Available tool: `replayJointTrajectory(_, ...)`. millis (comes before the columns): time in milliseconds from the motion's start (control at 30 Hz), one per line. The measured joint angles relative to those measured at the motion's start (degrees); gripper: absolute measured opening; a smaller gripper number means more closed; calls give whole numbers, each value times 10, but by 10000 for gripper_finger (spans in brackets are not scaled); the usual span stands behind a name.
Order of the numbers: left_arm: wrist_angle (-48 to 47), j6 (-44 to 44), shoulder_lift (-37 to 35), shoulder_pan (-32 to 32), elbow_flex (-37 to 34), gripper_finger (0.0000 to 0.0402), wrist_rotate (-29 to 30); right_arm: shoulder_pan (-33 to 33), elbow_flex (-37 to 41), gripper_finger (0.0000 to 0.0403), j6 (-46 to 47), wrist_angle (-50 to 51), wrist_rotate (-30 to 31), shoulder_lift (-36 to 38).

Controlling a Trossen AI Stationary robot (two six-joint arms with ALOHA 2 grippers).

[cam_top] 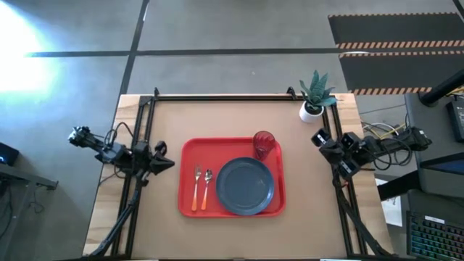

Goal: Pick and place plate/cup/fork/spoon on tray
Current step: Return to Home Position

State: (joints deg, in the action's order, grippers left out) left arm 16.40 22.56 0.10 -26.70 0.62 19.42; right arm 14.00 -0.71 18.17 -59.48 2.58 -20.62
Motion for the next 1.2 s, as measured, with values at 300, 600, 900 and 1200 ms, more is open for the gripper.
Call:
replayJointTrajectory(300,-27,11,5,0,-1,0,9,0,0,9,0,26,5,-2)
replayJointTrajectory(600,-87,5,6,0,-2,0,9,0,1,9,-2,103,-5,0)
replayJointTrajectory(900,-100,-9,6,1,-3,0,10,0,1,9,86,297,20,-1)
replayJointTrajectory(1200,-100,-8,9,1,-3,0,10,0,1,9,79,309,20,-1)
